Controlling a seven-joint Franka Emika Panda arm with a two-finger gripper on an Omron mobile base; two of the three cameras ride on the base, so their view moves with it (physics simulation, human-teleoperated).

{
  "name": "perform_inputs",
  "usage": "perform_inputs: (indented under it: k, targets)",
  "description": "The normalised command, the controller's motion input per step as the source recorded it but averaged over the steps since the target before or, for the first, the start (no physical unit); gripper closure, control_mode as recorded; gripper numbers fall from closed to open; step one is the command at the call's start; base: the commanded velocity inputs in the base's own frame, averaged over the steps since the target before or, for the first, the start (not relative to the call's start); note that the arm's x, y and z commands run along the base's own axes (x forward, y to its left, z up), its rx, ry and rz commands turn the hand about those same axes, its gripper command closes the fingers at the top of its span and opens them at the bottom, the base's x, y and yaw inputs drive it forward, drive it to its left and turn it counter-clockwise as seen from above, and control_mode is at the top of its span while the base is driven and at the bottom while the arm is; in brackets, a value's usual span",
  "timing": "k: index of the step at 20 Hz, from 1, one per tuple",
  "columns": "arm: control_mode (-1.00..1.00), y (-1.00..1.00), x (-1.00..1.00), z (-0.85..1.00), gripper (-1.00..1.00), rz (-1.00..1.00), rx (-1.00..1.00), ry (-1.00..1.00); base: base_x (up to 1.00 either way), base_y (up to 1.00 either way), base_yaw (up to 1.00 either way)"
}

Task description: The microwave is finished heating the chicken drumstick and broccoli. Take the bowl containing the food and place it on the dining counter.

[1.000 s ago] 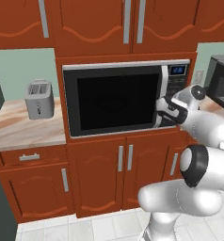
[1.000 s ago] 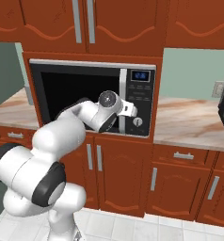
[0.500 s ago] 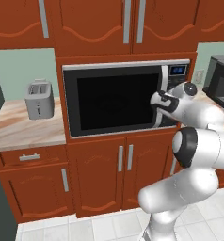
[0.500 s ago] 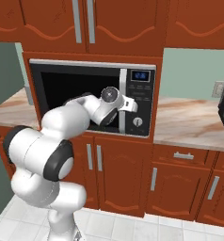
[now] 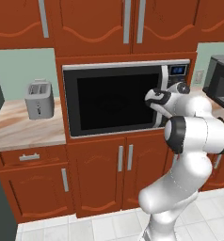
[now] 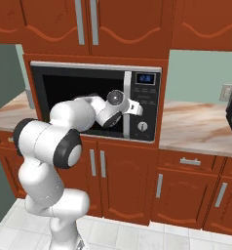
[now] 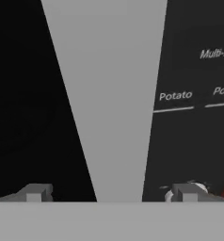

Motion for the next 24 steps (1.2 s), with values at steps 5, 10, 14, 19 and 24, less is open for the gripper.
perform_inputs:
  k: [5,10,14,19,24]
  targets:
    - [-1.0,0.0,0.39,-0.13,-1.0,0.0,0.0,0.0,0.0,0.0,0.0]
    - [-1.0,-0.01,0.47,-0.11,-1.0,0.0,0.0,0.0,0.0,0.0,0.0]
    - [-1.0,-0.09,0.46,-0.09,-1.0,0.02,0.0,0.0,0.0,0.0,0.0]
    - [-1.0,-0.02,0.27,-0.01,1.0,0.0,0.0,0.0,0.0,0.0,0.0]
    - [-1.0,0.0,0.04,0.0,1.0,0.0,0.0,0.0,0.0,0.0,0.0]
